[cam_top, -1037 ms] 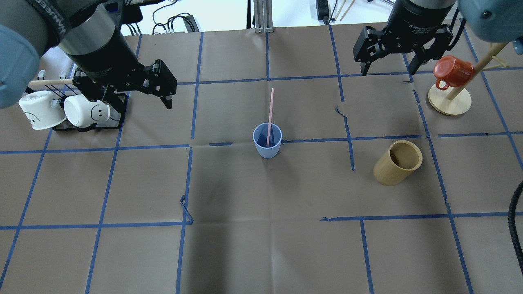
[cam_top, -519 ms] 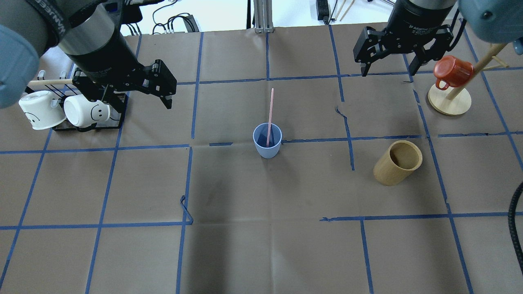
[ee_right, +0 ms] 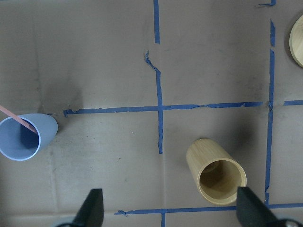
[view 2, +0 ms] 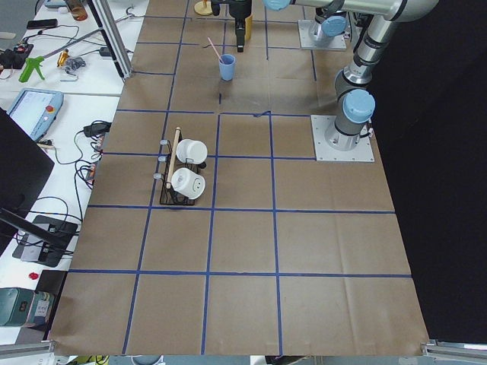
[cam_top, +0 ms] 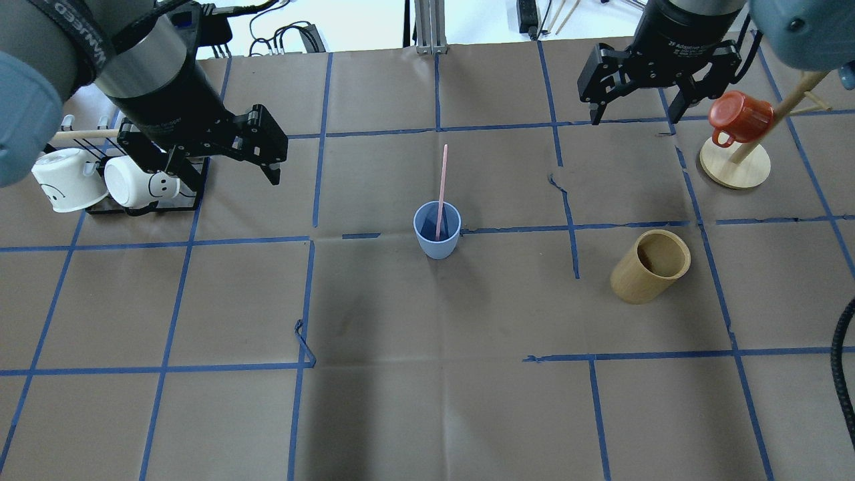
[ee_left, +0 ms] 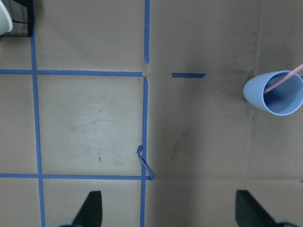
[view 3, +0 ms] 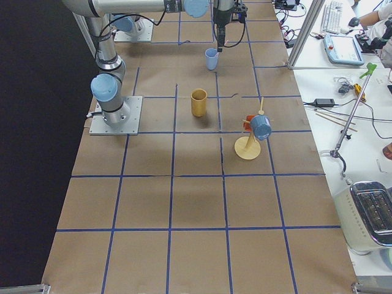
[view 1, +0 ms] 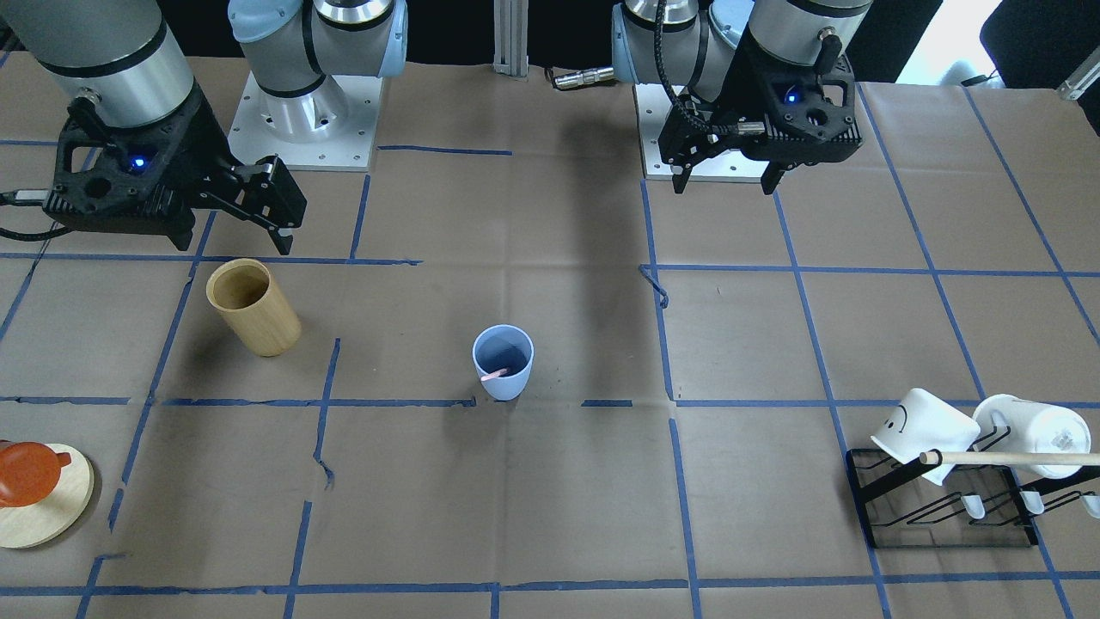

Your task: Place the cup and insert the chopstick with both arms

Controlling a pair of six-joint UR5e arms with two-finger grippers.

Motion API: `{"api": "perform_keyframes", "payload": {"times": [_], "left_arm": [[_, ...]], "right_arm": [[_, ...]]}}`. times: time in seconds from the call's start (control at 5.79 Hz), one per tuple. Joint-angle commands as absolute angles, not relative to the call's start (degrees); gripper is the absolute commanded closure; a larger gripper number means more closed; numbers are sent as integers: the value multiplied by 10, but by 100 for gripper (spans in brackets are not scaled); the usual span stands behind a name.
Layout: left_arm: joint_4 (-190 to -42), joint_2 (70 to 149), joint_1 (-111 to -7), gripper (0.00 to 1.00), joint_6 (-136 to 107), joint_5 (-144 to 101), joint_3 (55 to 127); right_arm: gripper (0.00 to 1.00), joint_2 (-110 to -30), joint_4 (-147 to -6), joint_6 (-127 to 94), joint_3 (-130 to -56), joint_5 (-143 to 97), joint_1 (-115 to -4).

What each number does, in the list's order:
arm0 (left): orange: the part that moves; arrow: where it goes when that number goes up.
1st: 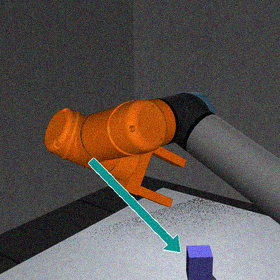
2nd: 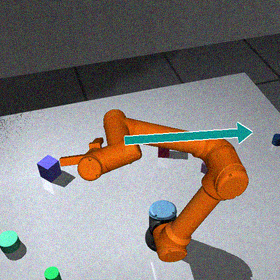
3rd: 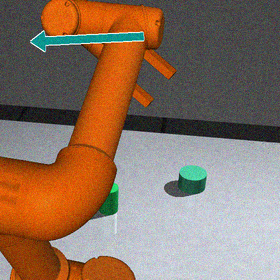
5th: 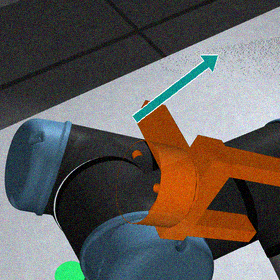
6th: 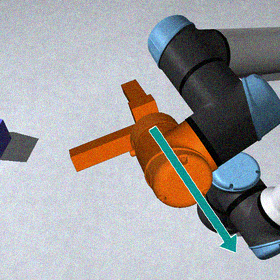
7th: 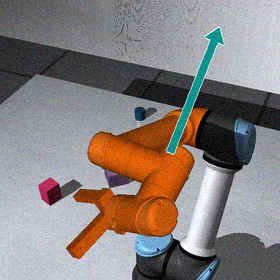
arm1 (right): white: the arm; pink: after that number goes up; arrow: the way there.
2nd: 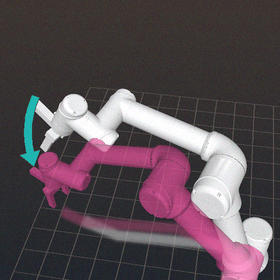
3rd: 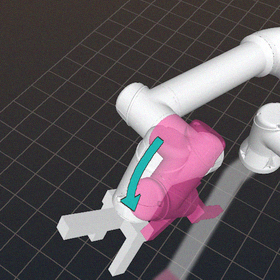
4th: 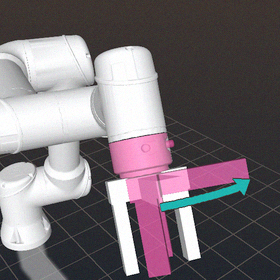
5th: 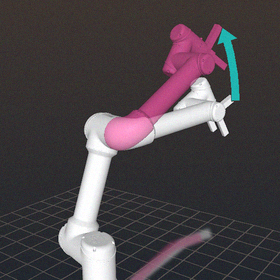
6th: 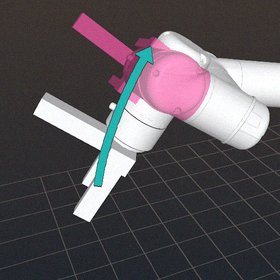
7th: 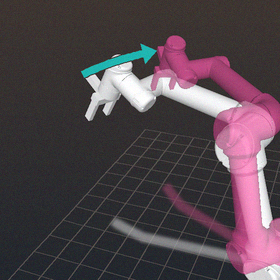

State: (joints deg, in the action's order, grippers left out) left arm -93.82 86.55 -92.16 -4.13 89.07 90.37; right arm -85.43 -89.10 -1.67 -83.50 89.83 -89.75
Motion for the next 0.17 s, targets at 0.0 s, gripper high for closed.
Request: {"api": "perform_keyframes", "payload": {"times": [0.0], "left_arm": [[-934, 862, -920, 1, -41, 890, 911]], "right_arm": [[0, -855, -891, -17, -833, 898, -898]]}}
